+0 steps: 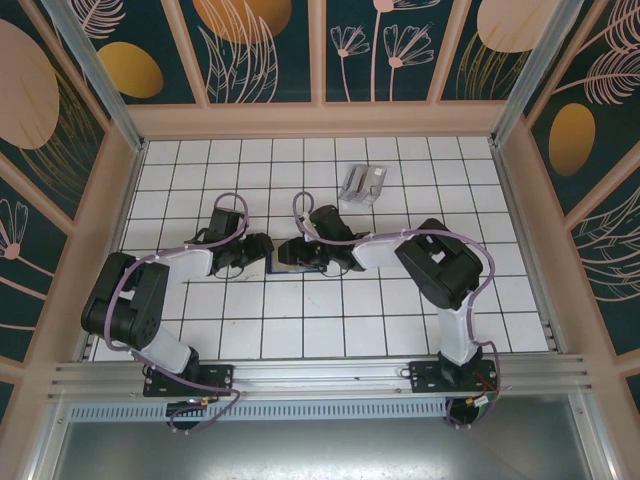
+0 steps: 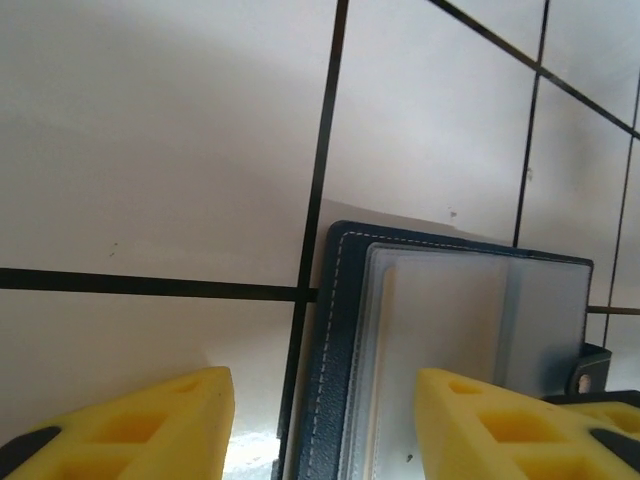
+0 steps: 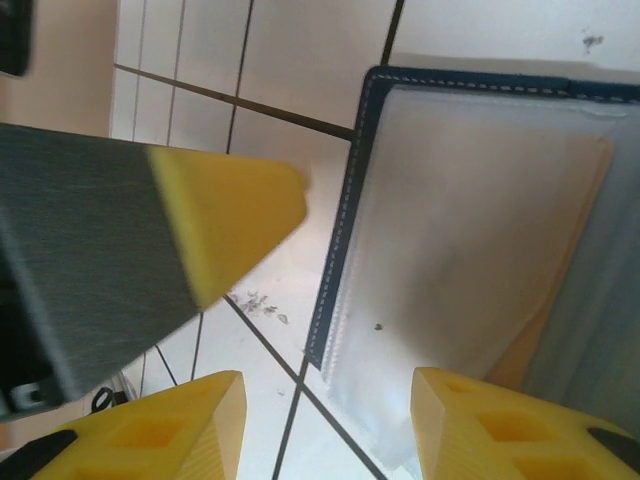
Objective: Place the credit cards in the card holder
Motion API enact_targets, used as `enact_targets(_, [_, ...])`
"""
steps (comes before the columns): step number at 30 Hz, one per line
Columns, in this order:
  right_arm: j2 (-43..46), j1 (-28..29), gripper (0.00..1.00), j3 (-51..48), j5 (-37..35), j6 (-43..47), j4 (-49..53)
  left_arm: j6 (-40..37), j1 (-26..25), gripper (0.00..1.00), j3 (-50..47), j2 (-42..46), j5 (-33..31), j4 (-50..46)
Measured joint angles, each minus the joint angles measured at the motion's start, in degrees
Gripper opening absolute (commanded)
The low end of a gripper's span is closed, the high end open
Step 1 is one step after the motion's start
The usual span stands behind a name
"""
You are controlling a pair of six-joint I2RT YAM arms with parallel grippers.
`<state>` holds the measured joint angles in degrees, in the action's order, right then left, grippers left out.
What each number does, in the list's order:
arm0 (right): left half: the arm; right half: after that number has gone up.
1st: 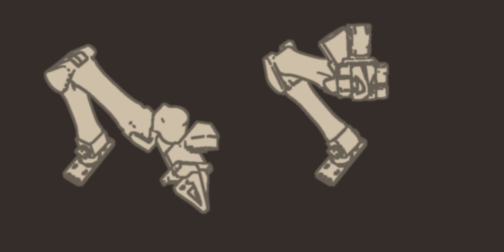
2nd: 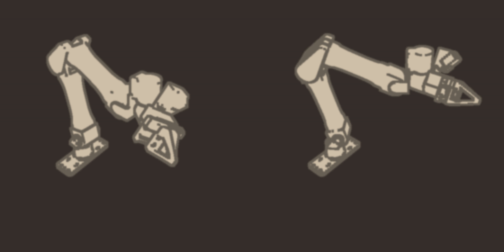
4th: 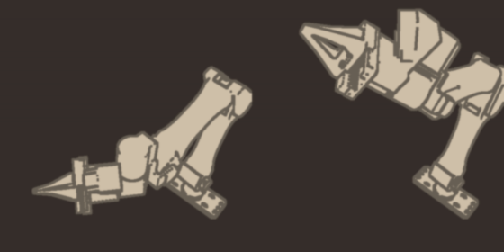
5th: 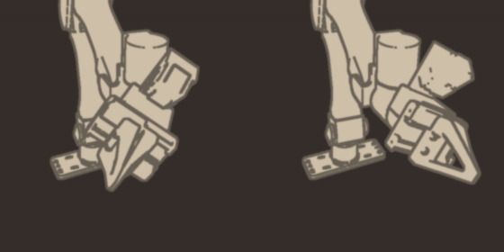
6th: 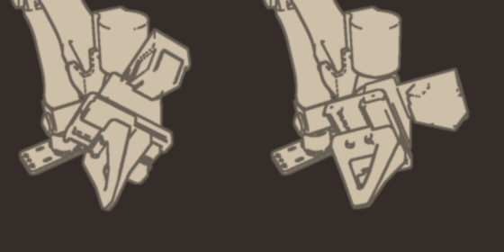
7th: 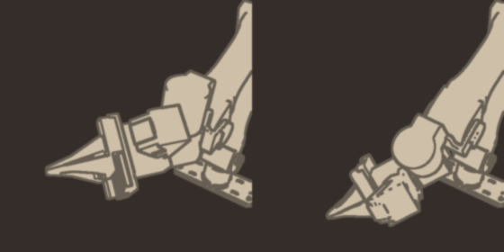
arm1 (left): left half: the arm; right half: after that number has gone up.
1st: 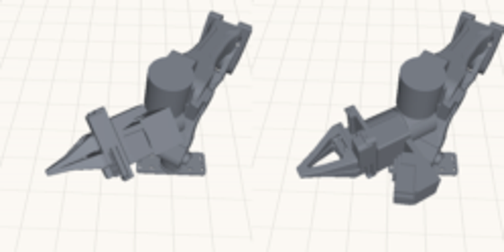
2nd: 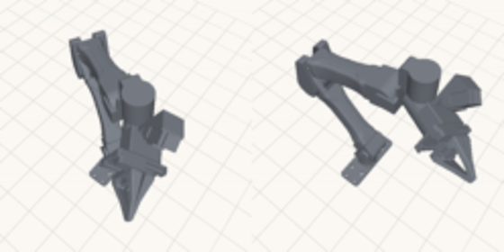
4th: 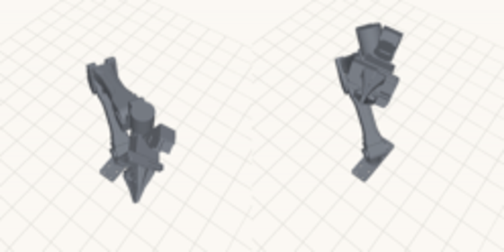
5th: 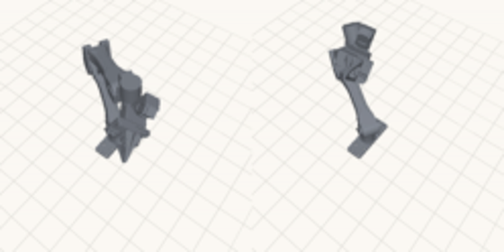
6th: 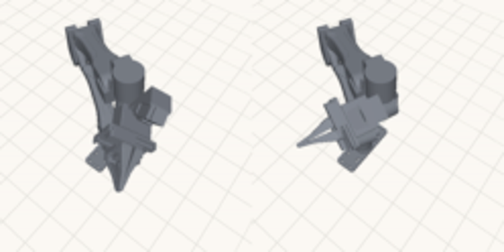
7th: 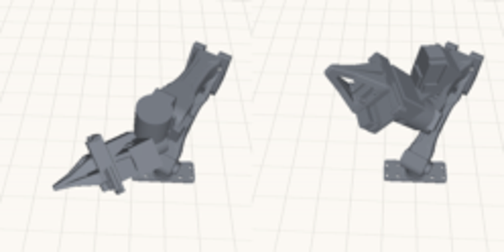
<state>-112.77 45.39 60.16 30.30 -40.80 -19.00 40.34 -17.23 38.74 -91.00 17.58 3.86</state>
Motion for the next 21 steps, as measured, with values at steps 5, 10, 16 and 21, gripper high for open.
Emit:
enact_targets(5, [6.4,-3.1,0.49,-0.2,-0.6,1.5,1.2,0.0,0.0,0.53,-0.1,-0.3,-0.2,0.2])
enact_targets(10, [14.5,-9.7,0.49,-0.6,-5.5,4.6,5.2,0.0,-0.7,0.54,-0.1,0.1,-2.0,0.0])
enact_targets(16, [18.3,-22.0,0.52,1.6,-13.2,5.9,14.9,-0.2,-1.7,0.54,0.2,0.9,-3.5,-0.7])
enact_targets(21, [16.6,-29.6,0.58,7.6,-16.6,6.4,21.2,-0.2,-1.9,0.55,0.3,0.9,-3.4,-1.1])
